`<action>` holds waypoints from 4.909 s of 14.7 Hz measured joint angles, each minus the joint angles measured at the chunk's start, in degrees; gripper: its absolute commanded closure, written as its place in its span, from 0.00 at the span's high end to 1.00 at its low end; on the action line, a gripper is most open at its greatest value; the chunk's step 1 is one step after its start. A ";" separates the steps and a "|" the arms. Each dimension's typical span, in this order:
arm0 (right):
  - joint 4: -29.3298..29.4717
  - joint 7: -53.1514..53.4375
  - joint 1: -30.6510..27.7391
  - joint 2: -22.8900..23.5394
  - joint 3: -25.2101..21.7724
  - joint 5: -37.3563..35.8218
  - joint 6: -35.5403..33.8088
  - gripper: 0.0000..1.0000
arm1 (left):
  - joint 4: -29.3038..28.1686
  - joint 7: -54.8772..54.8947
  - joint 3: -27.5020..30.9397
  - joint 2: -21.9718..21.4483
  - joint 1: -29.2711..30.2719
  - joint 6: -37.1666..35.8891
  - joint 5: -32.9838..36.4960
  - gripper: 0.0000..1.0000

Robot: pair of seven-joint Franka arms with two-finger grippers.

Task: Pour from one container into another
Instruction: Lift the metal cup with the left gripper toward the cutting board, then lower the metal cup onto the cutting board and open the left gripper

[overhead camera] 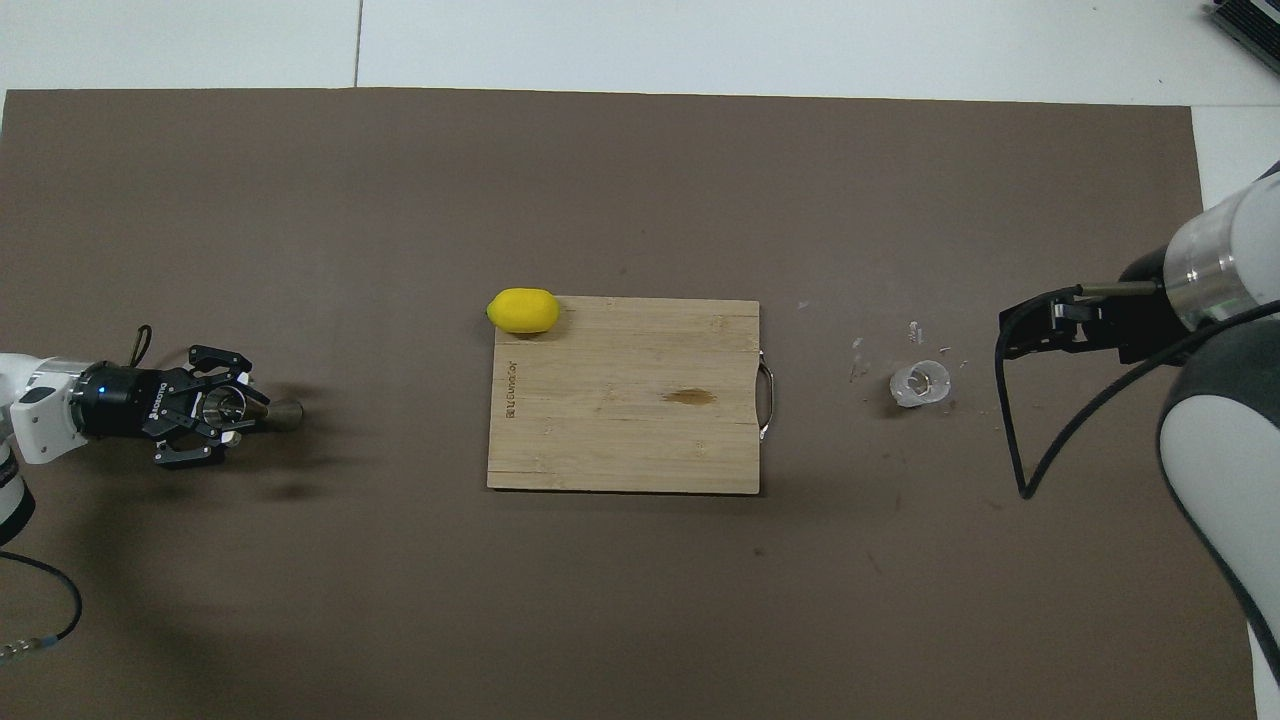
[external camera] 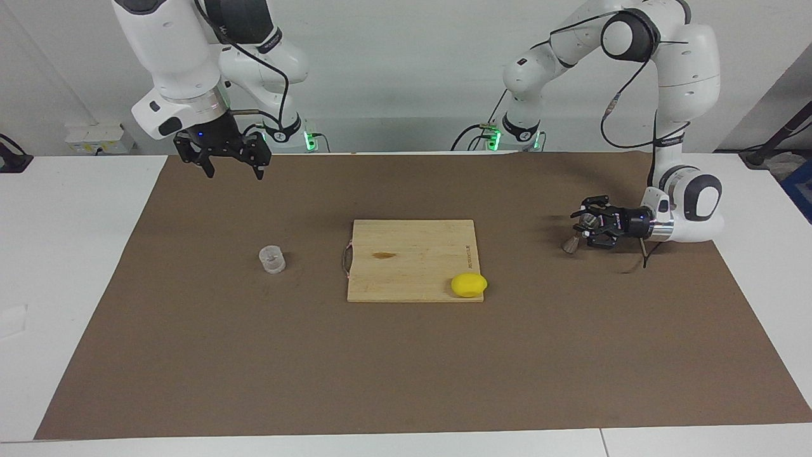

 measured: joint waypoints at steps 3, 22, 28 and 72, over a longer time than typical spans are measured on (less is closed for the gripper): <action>0.00 0.00 -0.12 0.00 0.00 0.00 0.00 1.00 | 1.62 -0.44 -0.07 -0.06 -1.32 0.00 0.00 0.32; 0.00 0.00 -0.27 0.00 0.00 0.00 0.00 1.00 | 2.33 -22.56 -4.00 -3.16 -15.25 3.24 -11.13 0.00; 0.00 0.00 -0.27 0.00 0.00 0.00 0.00 1.00 | 1.92 -26.24 -4.10 -3.44 -22.37 10.91 -16.62 0.00; -10.82 42.63 -4.50 -1.34 -0.41 10.16 10.16 0.97 | -12.47 4.29 -3.55 -10.61 -49.71 43.89 -55.07 1.00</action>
